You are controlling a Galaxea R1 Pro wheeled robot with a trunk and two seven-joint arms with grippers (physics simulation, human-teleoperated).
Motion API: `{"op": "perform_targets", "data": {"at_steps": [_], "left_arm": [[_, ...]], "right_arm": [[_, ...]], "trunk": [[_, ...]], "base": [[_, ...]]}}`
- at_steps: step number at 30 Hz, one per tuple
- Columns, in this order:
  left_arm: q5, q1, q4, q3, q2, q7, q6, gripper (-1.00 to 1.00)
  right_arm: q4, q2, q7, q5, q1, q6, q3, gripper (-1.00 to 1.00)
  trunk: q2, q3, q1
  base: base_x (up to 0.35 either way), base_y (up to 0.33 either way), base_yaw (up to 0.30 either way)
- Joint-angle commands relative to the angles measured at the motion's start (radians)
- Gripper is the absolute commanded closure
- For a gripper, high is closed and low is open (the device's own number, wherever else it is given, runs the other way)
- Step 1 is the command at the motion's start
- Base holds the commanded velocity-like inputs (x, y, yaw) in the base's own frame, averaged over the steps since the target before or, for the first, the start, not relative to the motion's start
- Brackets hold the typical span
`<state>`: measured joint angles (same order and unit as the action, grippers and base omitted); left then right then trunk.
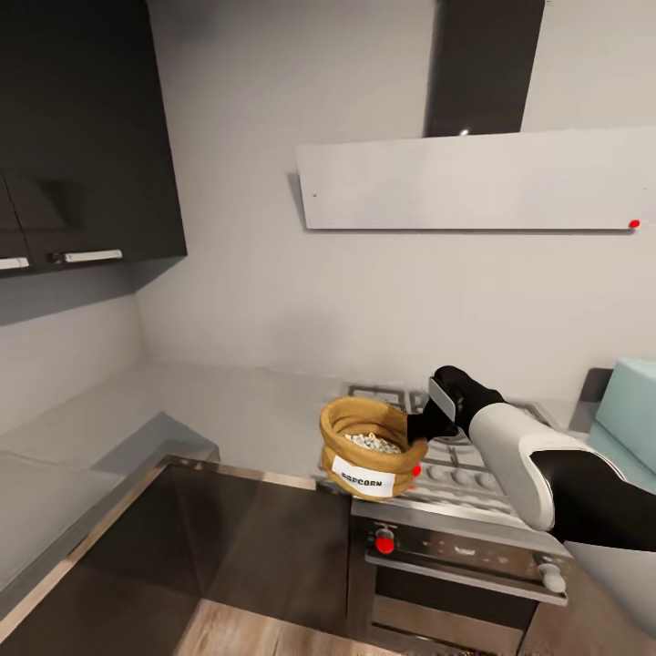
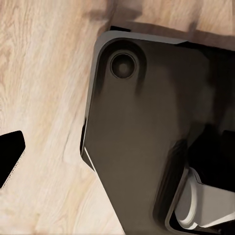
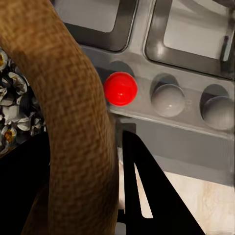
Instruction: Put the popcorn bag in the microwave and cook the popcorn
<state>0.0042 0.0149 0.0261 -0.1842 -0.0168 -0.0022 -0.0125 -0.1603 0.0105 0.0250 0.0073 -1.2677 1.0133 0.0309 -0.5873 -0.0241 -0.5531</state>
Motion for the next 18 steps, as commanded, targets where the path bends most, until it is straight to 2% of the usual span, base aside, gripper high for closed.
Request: {"op": "perform_targets", "data": {"at_steps": [1,13,18], "left_arm": [[0.0,0.0,0.0,-0.004,0.0,0.0,-0.001,-1.0],[0.0,0.0,0.0,-0.004,0.0,-0.001,-0.001,-1.0],[0.0,0.0,0.0,-0.004,0.0,-0.001,-0.001,-1.0]], "right_arm": [[-0.001,0.0,0.003,0.0,-0.001,0.004,0.003,1.0],[-0.001,0.0,0.003,0.0,-0.001,0.004,0.003,1.0],[-0.001,0.0,0.003,0.0,-0.001,0.004,0.003,1.0]], "trunk": [[-0.002,-0.002,0.0],[-0.002,-0.002,0.0],[-0.002,-0.002,0.0]], "base": [[0.0,0.0,-0.294],[-0.005,0.0,-0.294],[-0.179,0.0,-0.294]]}}
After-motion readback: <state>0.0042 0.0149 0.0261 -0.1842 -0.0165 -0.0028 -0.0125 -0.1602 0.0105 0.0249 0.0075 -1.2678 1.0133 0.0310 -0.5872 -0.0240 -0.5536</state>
